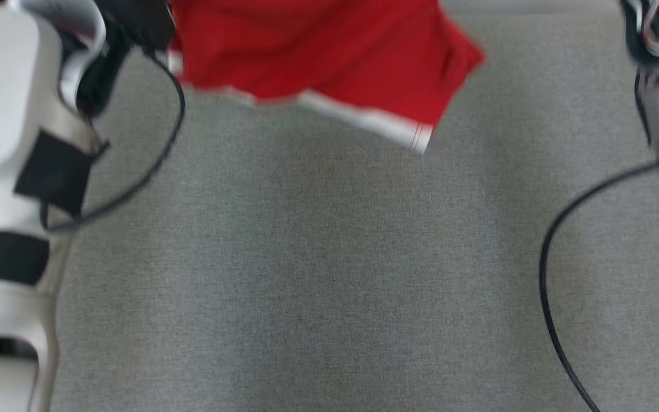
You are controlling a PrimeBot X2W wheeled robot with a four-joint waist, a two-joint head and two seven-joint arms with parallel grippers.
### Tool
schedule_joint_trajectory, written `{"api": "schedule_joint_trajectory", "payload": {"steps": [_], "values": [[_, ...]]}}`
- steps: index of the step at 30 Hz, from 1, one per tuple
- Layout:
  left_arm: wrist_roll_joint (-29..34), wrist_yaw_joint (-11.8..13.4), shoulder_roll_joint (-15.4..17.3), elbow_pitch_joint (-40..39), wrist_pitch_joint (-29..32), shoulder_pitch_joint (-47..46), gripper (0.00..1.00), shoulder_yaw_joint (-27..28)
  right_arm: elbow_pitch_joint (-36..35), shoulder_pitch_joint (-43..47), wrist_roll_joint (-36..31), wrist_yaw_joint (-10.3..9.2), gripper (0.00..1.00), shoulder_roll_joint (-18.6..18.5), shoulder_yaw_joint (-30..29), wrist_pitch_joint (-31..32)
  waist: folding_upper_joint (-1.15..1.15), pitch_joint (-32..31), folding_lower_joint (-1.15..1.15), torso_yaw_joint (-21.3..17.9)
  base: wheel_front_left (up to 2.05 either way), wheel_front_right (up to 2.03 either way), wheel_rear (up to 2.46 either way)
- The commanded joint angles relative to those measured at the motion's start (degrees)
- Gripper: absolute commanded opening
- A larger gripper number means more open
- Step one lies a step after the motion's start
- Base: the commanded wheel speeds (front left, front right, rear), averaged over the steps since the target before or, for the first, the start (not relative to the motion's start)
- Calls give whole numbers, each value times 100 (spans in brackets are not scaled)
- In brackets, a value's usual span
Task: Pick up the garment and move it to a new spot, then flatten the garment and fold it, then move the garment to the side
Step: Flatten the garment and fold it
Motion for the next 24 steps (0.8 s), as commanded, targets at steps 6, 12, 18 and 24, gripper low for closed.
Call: {"api": "schedule_joint_trajectory", "payload": {"steps": [6, 12, 18, 24], "values": [[-19, 75, -102, 1281, -688, -1124, 0, 262, 1401, -1231, 272, -7, 0, 330, -253, -697, -1, 389, -1, -89, 0, 0, 0], [-148, -40, -339, 2159, -1200, -1468, 0, 276, 2359, -1606, 393, -7, 0, 570, -187, -1007, -1, 689, -1, -101, 0, 0, 0], [-407, -145, -537, 2690, -1621, -1049, 0, 295, 2599, -1111, 837, -7, 0, 704, 84, -1127, -1, 932, -1, -113, 0, 0, 0], [-634, -227, -696, 2737, -2079, -209, 0, 111, 2140, 190, 1582, -7, 0, 615, 450, -1196, -1, 1003, -1, -30, 0, 0, 0]]}}
